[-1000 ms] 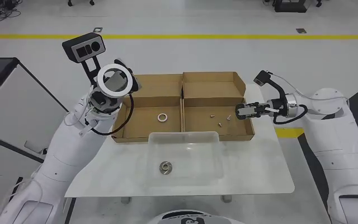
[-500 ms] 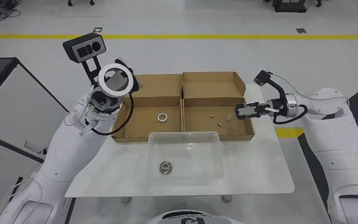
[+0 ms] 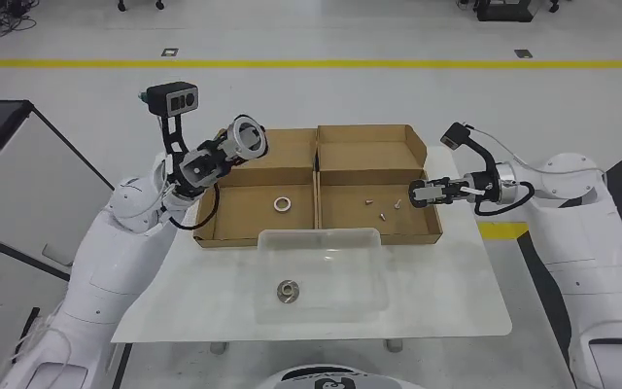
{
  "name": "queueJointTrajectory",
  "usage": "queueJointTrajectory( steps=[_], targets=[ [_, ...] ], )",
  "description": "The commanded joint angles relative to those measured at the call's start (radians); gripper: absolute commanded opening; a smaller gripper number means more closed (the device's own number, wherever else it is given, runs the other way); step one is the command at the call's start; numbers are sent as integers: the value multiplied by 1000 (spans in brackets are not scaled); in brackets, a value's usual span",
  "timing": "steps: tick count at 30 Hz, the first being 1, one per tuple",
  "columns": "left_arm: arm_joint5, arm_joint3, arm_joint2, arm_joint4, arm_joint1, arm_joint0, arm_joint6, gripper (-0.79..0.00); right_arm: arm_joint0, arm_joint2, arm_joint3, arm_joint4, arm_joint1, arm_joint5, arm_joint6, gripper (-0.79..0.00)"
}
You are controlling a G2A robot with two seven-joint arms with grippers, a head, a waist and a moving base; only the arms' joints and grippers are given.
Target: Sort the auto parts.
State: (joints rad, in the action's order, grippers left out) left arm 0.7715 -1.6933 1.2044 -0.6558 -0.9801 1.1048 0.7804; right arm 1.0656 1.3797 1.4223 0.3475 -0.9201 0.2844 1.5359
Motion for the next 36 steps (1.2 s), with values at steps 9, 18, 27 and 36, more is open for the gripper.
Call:
queueJointTrajectory(
  steps=[9,18,27,36],
  targets=[
    [-161,74,74,381,7,-43,-76,-785,0,0,0,0,0,0,0,0],
    [-239,78,98,626,15,-22,-71,-785,0,0,0,0,0,0,0,0],
    [-288,76,120,847,27,-19,-49,-785,0,0,0,0,0,0,0,0],
    [-287,149,74,1018,24,-127,-7,-785,0,0,0,0,0,0,0,0]
  ],
)
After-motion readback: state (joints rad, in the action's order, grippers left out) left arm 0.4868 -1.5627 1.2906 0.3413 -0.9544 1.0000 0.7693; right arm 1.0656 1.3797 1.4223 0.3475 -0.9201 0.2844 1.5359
